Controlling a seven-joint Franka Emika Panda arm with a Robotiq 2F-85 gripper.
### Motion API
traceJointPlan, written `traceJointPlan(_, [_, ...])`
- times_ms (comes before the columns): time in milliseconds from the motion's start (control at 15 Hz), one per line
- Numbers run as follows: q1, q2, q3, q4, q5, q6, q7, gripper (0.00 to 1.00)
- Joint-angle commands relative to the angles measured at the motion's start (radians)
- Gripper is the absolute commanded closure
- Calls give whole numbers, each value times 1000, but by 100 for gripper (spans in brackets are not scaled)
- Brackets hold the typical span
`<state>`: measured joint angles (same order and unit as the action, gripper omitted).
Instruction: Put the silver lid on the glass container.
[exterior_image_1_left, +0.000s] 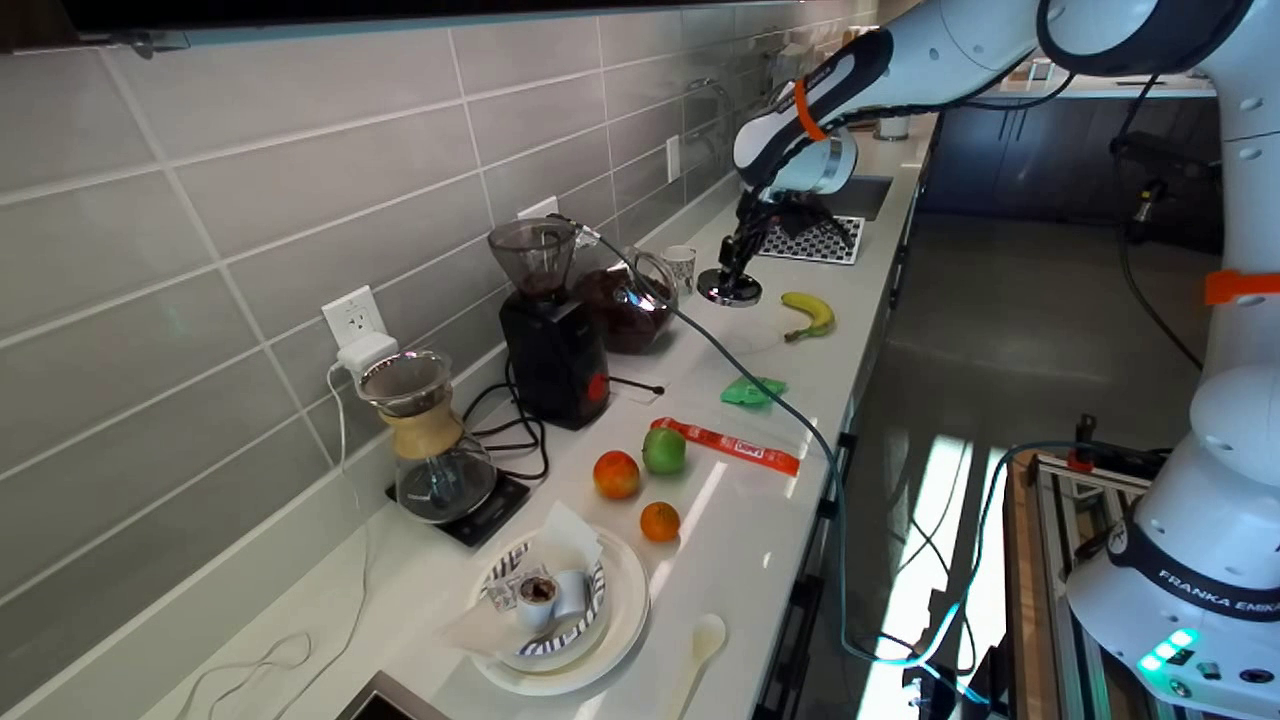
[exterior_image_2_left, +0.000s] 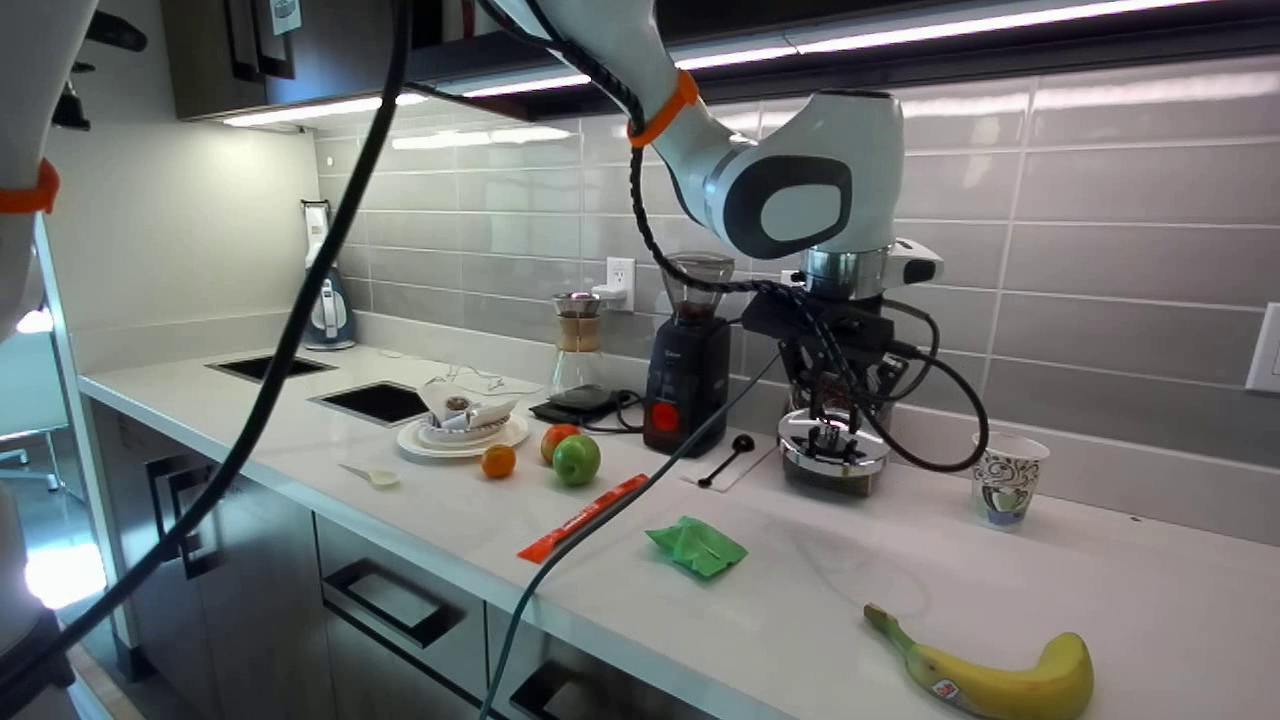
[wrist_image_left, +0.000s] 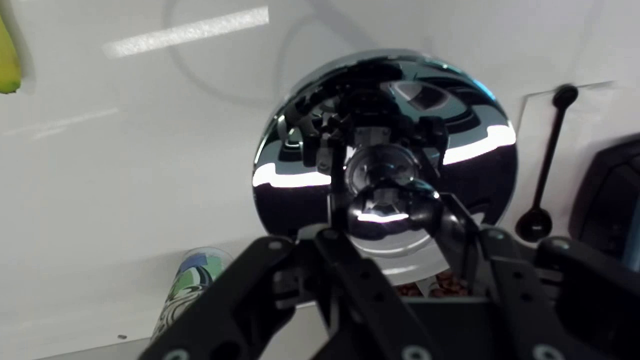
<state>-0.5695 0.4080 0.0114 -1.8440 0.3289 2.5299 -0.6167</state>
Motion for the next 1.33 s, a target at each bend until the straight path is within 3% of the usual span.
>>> traceJointPlan(0, [-6, -59, 40, -103, 156, 121, -119, 79])
traceJointPlan(600, [-22, -13, 155, -110, 410, 358, -293, 79])
traceJointPlan(1000, [-40, 36, 218, -74, 466, 458, -341, 79])
traceJointPlan(1267, [-93, 73, 289, -22, 523, 481, -399, 79])
